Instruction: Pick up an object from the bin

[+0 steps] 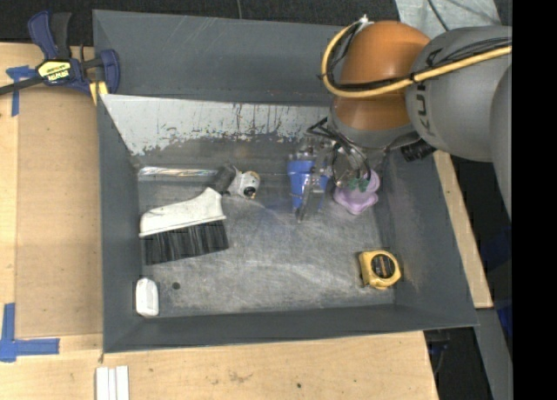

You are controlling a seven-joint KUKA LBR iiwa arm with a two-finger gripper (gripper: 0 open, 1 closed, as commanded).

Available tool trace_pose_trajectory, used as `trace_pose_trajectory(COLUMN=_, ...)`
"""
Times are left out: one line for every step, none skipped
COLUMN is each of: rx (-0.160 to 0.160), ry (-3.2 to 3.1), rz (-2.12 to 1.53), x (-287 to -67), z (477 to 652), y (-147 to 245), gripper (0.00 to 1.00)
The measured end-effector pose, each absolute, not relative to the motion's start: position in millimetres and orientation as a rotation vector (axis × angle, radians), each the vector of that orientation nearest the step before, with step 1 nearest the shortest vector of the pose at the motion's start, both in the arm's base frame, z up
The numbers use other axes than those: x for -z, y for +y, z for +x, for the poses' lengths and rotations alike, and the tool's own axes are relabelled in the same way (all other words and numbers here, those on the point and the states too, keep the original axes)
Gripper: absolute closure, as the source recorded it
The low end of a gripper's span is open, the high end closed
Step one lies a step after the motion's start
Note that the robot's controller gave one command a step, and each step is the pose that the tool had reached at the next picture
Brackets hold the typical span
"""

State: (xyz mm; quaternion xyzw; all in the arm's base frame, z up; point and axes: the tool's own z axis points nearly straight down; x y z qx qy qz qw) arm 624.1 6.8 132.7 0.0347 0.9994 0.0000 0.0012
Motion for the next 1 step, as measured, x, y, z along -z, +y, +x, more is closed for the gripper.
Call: trace_pose_trajectory(rx=0.0, ry=3.135, rz=0.108, x=-148.4, z=624.6, y=6.8, gripper=1.0)
